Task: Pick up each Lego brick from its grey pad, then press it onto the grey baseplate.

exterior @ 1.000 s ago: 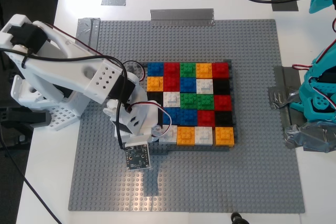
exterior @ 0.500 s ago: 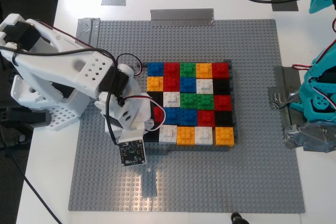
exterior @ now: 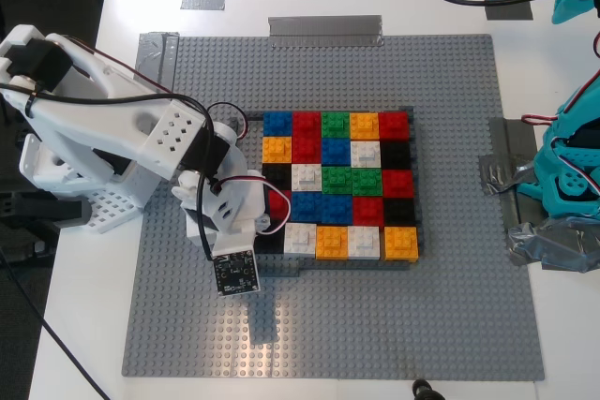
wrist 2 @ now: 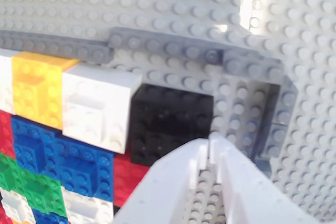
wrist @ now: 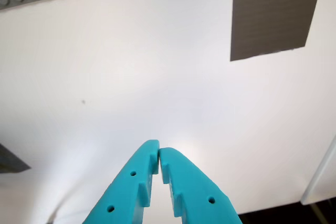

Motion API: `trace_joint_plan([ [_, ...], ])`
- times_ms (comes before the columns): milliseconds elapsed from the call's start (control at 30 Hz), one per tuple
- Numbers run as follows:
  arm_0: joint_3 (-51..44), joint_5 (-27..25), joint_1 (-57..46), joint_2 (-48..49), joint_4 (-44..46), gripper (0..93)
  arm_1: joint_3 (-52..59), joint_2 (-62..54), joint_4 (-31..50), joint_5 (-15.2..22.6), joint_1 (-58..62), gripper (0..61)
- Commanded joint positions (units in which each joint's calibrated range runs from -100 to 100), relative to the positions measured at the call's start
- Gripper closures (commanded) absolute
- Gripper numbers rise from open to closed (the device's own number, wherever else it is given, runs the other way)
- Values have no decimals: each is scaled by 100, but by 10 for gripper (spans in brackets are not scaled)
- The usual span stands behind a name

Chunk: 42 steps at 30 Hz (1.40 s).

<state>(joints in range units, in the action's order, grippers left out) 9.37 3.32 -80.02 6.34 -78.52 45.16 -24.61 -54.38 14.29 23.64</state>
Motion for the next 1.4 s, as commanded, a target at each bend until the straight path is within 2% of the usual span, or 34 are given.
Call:
trace_joint_plan([
  [0,-47,8,48,44,33,927,21,-20,475,-35,-118,613],
  [400,-38,8,48,44,25,927,-268,229,605,-181,-242,613],
  [667,-38,8,48,44,8,927,-449,-54,231,-191,-314,613],
  [933,-38,8,48,44,8,927,-765,-1247,-1022,-181,-808,613],
  [1133,-38,8,48,44,-8,927,-2146,-1256,-2308,-450,-1344,613],
  [1367,-38,8,48,44,-8,927,-3194,-1290,-2666,-758,-2527,613],
])
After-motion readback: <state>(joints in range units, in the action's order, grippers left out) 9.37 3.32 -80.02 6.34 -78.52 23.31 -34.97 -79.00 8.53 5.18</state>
